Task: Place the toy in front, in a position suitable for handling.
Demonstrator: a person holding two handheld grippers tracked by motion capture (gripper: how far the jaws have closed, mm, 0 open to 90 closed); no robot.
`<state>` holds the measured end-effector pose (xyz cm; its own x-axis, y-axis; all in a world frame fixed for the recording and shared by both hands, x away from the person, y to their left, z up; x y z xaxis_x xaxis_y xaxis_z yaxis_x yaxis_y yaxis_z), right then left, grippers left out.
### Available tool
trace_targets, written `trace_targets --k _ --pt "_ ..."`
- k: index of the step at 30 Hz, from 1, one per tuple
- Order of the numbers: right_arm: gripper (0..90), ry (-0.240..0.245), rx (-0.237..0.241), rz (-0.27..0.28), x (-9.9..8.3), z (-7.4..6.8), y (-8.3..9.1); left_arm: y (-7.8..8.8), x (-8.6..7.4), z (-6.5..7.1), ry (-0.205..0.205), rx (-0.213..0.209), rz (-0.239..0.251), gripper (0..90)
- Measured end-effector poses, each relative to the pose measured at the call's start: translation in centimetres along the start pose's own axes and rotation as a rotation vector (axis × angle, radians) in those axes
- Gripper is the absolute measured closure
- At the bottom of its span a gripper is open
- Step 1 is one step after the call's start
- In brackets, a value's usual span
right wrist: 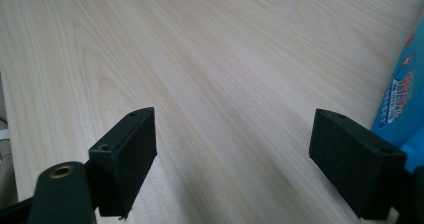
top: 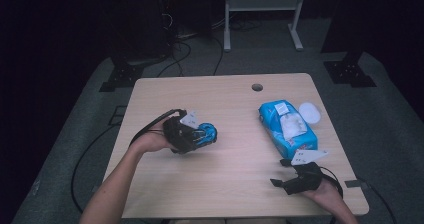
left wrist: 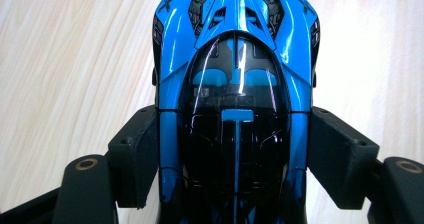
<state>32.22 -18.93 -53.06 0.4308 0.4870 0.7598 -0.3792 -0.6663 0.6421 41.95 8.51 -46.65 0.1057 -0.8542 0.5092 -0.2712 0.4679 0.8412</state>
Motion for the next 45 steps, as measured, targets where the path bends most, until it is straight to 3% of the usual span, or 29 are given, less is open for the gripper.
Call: trace_targets --k 7,12,21,32,41,45 --pt "18.2 -0.002 -0.001 0.006 0.0 0.1 0.2 -2.0 3.2 2.0 -0.078 -0.044 -0.004 28.2" --pt "18.2 0.003 -0.005 0.015 0.1 0.2 0.4 -3.5 4.9 3.4 -0.104 -0.082 -0.004 28.2" --pt "18.2 0.001 -0.006 0.015 0.1 0.2 0.6 -7.1 5.4 6.3 -0.134 -0.176 -0.041 28.2" --pt "18.2 0.004 -0.005 0.015 0.1 0.2 0.5 -9.7 4.2 6.8 -0.112 -0.198 -0.090 28.1" --pt "18.0 0.010 -0.006 0.018 0.3 0.0 0.6 -9.8 4.2 6.7 -0.087 -0.203 -0.066 27.0" --pt "17.9 0.019 -0.018 0.057 1.3 -0.1 1.2 -9.1 4.8 6.5 -0.056 -0.195 -0.003 22.5"
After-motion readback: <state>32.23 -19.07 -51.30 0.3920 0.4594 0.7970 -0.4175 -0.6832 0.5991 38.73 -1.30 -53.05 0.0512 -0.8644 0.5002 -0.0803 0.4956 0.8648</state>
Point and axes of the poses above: each handheld gripper's, and its own axes: y roughly backward along the jaws, x roughly out of its top, z roughly to its right, the point moved 10 cm from there along -y, roughly forward along the jaws, and after that the axes turned 1 degree about x, right-handed, at the moved point
